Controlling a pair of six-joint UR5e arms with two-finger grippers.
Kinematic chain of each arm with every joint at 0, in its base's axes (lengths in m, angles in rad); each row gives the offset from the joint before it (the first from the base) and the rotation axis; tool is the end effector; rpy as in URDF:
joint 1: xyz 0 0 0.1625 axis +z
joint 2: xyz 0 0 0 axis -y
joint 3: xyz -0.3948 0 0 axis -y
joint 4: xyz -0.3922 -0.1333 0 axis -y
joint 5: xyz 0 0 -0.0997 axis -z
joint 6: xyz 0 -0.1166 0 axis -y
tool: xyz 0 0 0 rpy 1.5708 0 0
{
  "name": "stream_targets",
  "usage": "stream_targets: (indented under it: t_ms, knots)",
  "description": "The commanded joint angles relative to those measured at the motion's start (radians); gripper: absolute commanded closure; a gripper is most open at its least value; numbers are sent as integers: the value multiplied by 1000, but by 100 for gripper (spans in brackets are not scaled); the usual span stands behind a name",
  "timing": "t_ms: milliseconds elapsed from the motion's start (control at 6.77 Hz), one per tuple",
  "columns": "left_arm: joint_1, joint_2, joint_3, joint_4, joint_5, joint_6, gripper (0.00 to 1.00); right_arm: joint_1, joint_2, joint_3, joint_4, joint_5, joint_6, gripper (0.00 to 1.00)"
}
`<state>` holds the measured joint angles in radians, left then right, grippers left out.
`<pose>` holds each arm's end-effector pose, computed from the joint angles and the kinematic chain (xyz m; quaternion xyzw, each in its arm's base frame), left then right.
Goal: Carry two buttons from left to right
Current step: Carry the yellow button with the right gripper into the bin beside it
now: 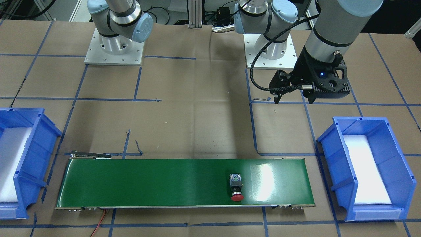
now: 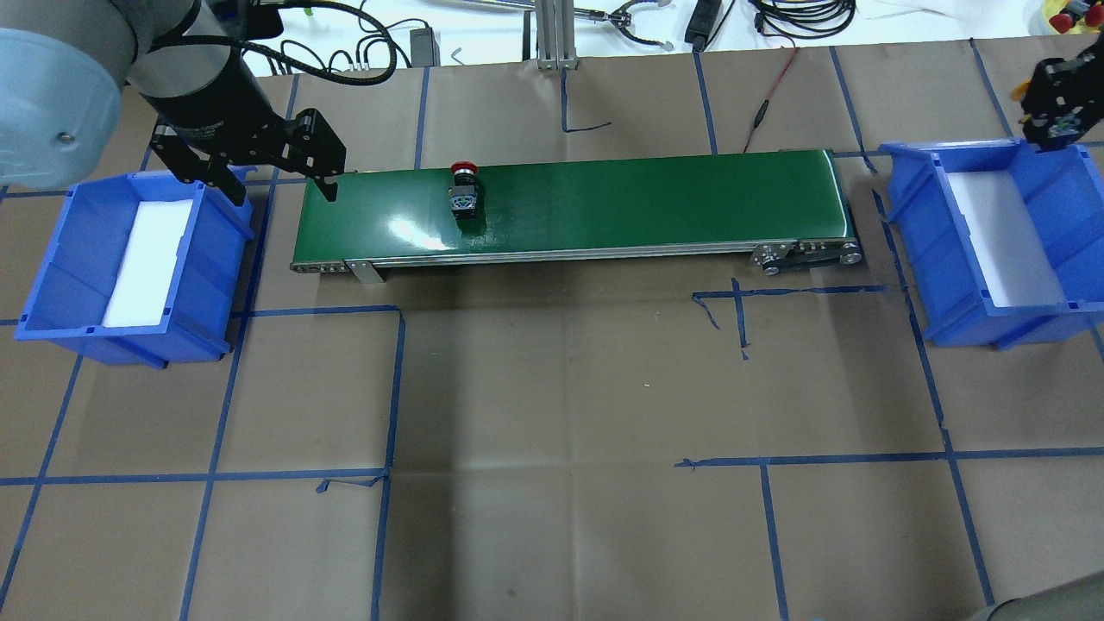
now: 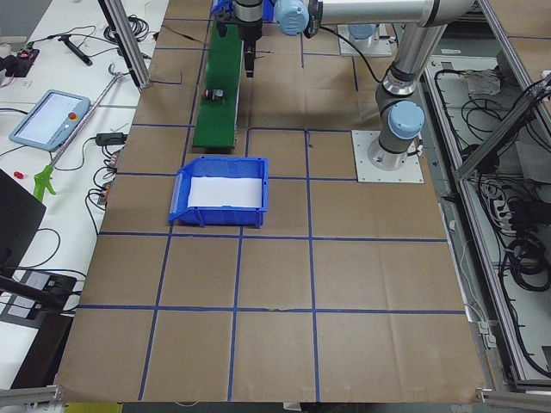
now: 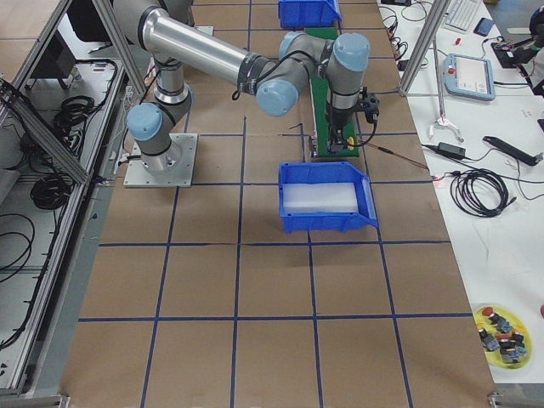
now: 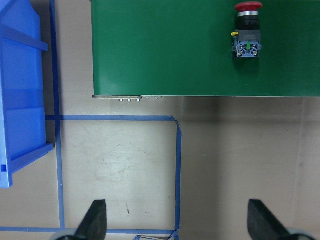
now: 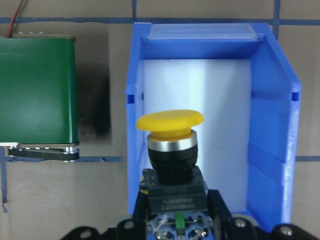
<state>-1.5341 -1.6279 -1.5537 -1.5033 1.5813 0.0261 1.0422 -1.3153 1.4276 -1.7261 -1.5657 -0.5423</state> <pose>-0.1130 -0.5218 0.4272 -0.0054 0.9999 -0.0136 0.0057 -0.1840 -0.5806 0.3883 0.0069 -0.9997 0.0198 0.0088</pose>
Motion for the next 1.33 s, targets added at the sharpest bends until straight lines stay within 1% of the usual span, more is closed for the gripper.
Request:
stream_targets:
  t_ms: [0,148,295,443,591,886,1182]
  knots:
    - [0,-3,4,0,0,0,0,-68,27,60,-68,9,-76,97]
    - [0,-3,4,0,0,0,0,-70,30,150,-201,10,-161,97]
    - [0,-3,6,0,-1,0,0,-71,27,251,-292,9,-169,97]
    - [0,-4,7,0,0,0,0,-71,28,299,-328,4,-171,97]
    - [0,-4,9,0,0,0,0,-73,30,330,-334,4,-171,97]
    - [0,-3,9,0,0,0,0,-117,57,365,-336,10,-170,96]
    - [0,2,0,0,-6,0,0,-119,79,387,-336,7,-170,96]
